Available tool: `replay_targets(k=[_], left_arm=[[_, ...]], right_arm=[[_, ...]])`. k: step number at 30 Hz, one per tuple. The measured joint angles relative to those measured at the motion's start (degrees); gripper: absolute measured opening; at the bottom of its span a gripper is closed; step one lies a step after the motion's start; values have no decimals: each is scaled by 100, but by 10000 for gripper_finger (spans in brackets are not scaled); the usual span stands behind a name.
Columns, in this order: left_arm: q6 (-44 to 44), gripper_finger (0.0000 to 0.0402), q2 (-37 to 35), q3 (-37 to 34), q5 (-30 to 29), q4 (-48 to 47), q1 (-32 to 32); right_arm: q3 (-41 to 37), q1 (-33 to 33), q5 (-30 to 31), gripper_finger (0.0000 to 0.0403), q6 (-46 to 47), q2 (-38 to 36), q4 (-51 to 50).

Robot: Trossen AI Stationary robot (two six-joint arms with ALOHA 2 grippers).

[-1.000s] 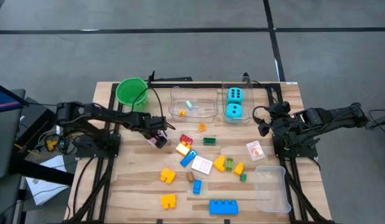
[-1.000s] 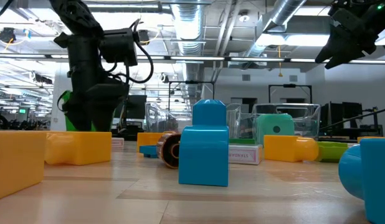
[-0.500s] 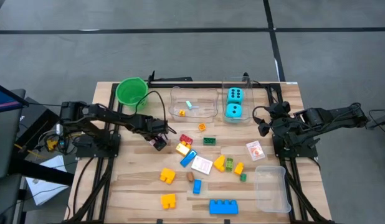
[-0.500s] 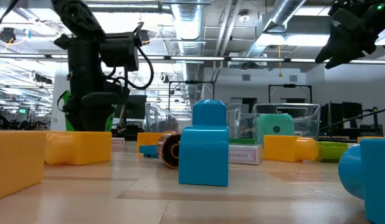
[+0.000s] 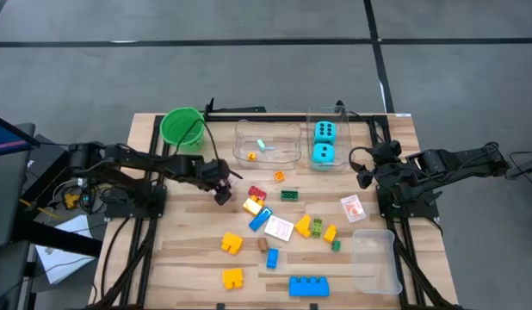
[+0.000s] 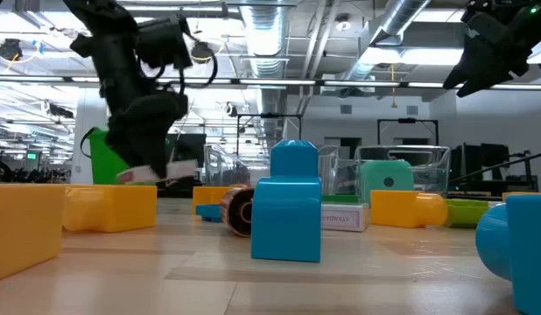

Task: Pick & Place Toys
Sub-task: Put the red deck of cards into the white bin

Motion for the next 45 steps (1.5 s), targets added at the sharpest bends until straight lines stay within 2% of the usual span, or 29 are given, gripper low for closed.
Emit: replay_targets(k=[6, 13, 20, 25, 31, 36, 40, 45], left_arm=[[349, 302, -241, 9, 501, 1071, 7], [720, 302, 126, 13, 1657, 2811, 208], [766, 302, 884, 20, 3442, 4788, 379], [589, 306, 1371, 22, 4360, 5587, 400], [566, 305, 1684, 101, 4552, 5781, 365], [584, 309, 1726, 149, 4742, 5972, 366], [450, 306, 1722, 151, 5086, 6340, 365], [425, 308, 1718, 153, 5213, 6389, 365]], right_arm=[[0, 1, 2, 331, 0, 1, 15], [0, 7, -18, 331, -383, 4, 469], [-2, 15, -762, 331, -1893, 589, 1831], [-2, 89, -1139, 331, -3261, 1298, 3091], [-2, -24, -2054, 331, -4903, 2234, 5175], [3, -287, -2917, 331, -5642, 3011, 6587], [205, -523, -3681, 331, -5904, 3617, 6882], [719, -701, -4274, 331, -6187, 4281, 7104]])
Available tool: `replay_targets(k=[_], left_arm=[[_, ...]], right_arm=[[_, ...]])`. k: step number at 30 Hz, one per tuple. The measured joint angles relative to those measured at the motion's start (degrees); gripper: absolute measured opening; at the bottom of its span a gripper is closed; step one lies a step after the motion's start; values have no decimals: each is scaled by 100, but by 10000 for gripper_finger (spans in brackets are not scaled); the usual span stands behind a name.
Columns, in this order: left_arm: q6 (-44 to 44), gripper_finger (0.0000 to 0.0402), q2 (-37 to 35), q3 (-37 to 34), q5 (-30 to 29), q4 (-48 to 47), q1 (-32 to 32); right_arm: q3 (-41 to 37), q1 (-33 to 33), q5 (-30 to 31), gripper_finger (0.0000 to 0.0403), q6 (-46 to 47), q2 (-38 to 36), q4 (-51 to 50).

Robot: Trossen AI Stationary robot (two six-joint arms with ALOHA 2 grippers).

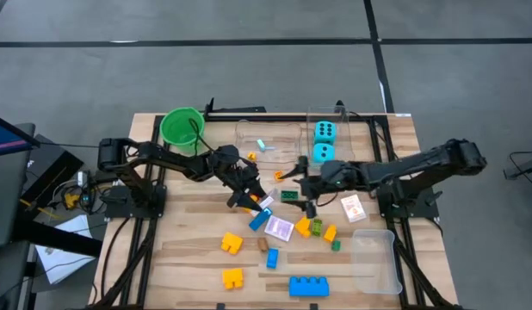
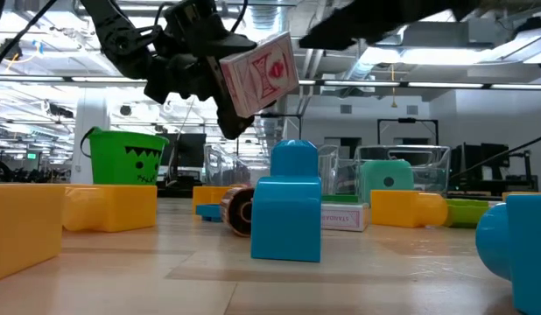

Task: Pick & Place Toys
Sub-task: Put the red deck of cards into the white bin

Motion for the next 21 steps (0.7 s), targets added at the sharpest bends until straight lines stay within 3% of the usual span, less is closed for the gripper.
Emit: replay_targets(k=[13, 21], left_arm=[[5, 311, 0, 0, 655, 173, 0], [-16, 311, 0, 0, 925, 291, 0]], right_arm=[[1106, -331, -2004, 331, -230, 1106, -532], [1392, -331, -2197, 314, -418, 1407, -756]])
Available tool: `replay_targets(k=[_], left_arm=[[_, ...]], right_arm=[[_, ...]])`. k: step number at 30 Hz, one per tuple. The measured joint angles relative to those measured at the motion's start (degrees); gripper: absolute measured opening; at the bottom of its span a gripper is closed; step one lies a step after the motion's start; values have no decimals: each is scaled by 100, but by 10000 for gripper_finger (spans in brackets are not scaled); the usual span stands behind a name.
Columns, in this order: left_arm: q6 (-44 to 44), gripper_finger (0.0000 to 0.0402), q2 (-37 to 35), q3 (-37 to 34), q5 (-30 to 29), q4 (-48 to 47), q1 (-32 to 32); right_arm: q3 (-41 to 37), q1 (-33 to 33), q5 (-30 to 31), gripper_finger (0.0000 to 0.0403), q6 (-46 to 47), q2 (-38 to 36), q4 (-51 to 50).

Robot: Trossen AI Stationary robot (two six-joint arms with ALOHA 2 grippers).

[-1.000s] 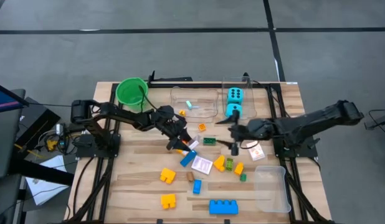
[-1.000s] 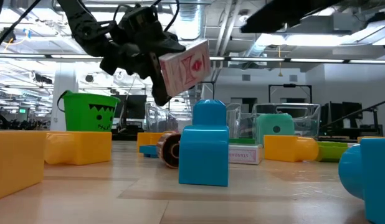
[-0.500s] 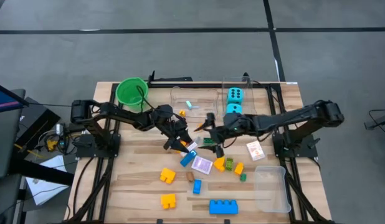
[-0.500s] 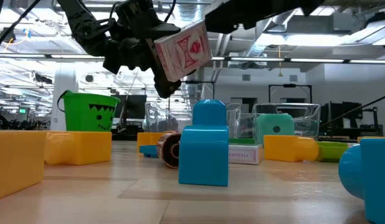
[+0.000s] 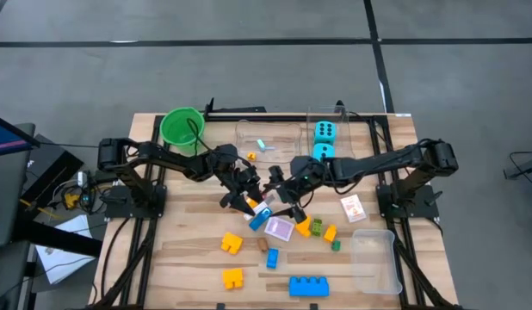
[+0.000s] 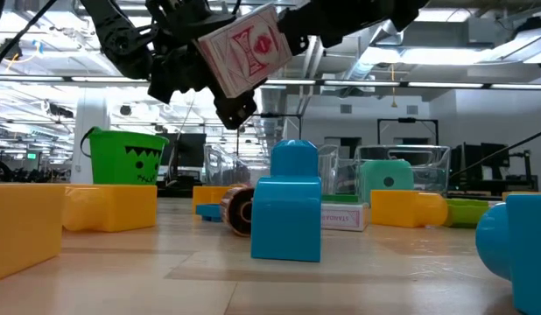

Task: Pick & Place Toys
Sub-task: Put the red deck of cards into the white bin

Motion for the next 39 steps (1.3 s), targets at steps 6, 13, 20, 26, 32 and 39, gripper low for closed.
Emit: replay_targets(k=[6, 13, 20, 26, 32, 39], left_arm=[[-4, 308, 0, 0, 27, 5, 0], [-15, 314, 0, 0, 29, -5, 0], [-251, 325, 0, 7, 91, 26, 134], [-484, 346, -138, 2, 686, -177, 406], [-175, 352, -517, -4, 1142, -568, 775], [634, 339, -1115, -4, 1108, -459, 1303]], right_arm=[[20, 15, -20, 233, -68, -41, 26], [29, 11, -23, 58, -463, -13, 24], [29, 4, 7, 61, -230, -93, -53], [16, 24, -26, 61, 552, -352, -743], [16, 9, 7, 61, 1259, -644, -1455], [16, 17, 20, 61, 2352, -998, -2463]])
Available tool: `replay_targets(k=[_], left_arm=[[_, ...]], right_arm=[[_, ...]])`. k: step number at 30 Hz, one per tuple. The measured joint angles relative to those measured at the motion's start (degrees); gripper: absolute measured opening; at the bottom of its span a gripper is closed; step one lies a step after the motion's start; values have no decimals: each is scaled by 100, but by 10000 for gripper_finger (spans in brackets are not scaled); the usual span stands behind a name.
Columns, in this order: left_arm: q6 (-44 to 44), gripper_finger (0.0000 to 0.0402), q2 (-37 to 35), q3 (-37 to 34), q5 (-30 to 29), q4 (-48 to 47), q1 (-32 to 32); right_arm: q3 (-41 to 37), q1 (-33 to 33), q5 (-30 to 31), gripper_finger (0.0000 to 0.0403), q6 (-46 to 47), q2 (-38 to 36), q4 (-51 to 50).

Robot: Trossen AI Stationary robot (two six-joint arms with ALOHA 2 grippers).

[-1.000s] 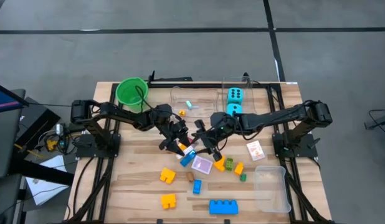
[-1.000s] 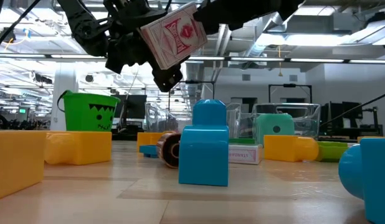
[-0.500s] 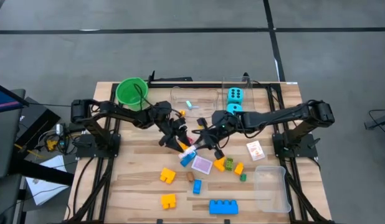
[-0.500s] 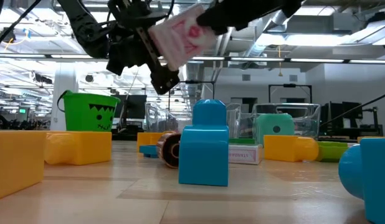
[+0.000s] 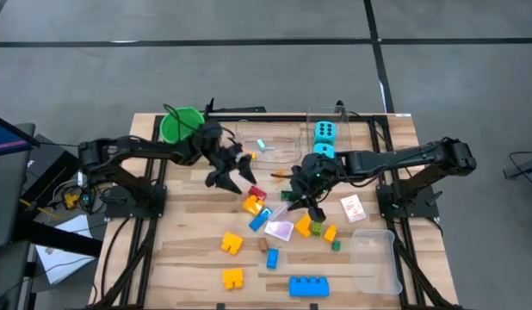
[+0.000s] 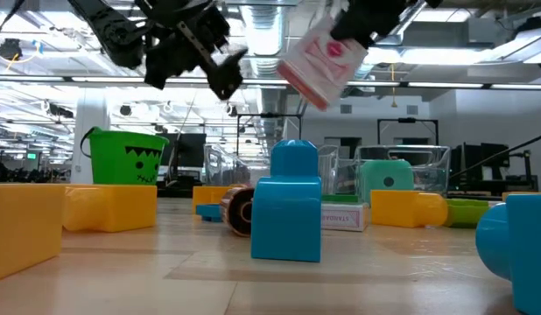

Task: Pick & Place Toys
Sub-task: Put the red deck of cards into the white bin

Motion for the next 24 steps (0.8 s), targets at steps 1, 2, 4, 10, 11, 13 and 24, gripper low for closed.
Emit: replay_targets(k=[1, 2, 4, 10, 11, 13, 24], left_arm=[[45, 338, -117, 0, -166, 88, 83], [104, 336, -243, 0, -358, 143, 162], [288, 332, -516, 0, -784, 327, 279], [790, 319, -1392, 0, -2478, 389, 347], [865, 316, -1502, 1, -2752, 349, 319], [1013, 310, -1630, -29, -3152, 302, 235], [1200, 286, -1538, -147, -3292, 387, 48]], right_arm=[[0, 3, 7, 61, 182, -45, -92], [0, 6, 8, 61, 380, -94, -174], [0, 52, 48, 61, 834, -186, -407], [0, 334, 819, 61, 2255, -384, -1498], [0, 406, 936, 61, 2547, -394, -1669], [0, 616, 1138, 61, 3086, -439, -2018], [0, 2338, 2385, 61, 6043, -1144, -2589]])
